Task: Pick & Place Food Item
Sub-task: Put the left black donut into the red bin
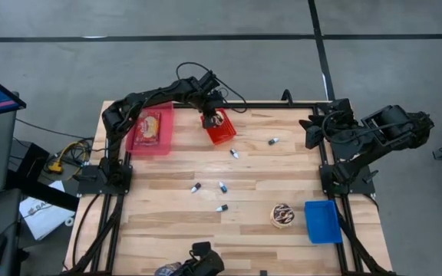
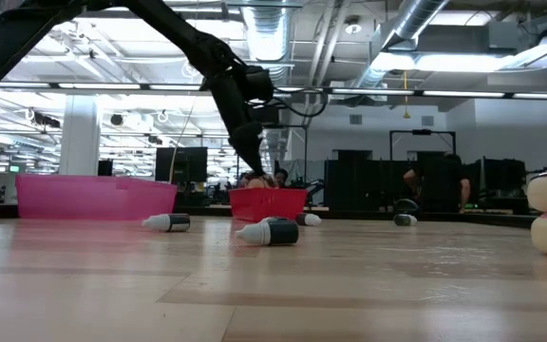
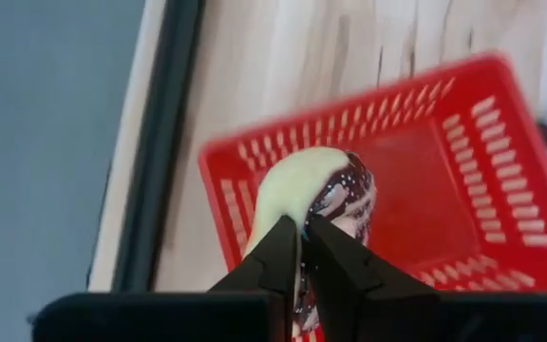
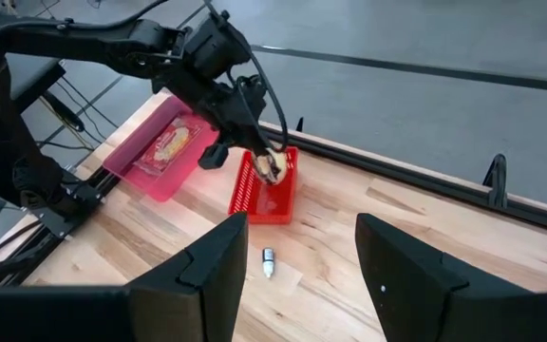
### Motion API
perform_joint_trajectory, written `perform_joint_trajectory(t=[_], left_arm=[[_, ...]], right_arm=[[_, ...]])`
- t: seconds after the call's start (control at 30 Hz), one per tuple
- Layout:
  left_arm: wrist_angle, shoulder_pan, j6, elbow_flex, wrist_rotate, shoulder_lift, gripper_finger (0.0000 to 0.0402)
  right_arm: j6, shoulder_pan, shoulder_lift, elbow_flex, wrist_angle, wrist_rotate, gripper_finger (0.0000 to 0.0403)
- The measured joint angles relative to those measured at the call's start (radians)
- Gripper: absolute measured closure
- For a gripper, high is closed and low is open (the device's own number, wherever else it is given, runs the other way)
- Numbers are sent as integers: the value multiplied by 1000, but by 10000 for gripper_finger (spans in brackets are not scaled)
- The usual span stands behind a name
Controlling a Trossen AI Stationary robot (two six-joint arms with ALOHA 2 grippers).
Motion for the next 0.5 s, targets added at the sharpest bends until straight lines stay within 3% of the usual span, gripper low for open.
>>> perform_joint_trajectory(t=[0.3,0.5], left_arm=[[36,-7,-173,0,-102,-10,384],[31,-35,-201,0,-133,-10,384]], right_arm=[[-18,1,0,0,0,1,214],[-28,1,0,0,-6,1,214]])
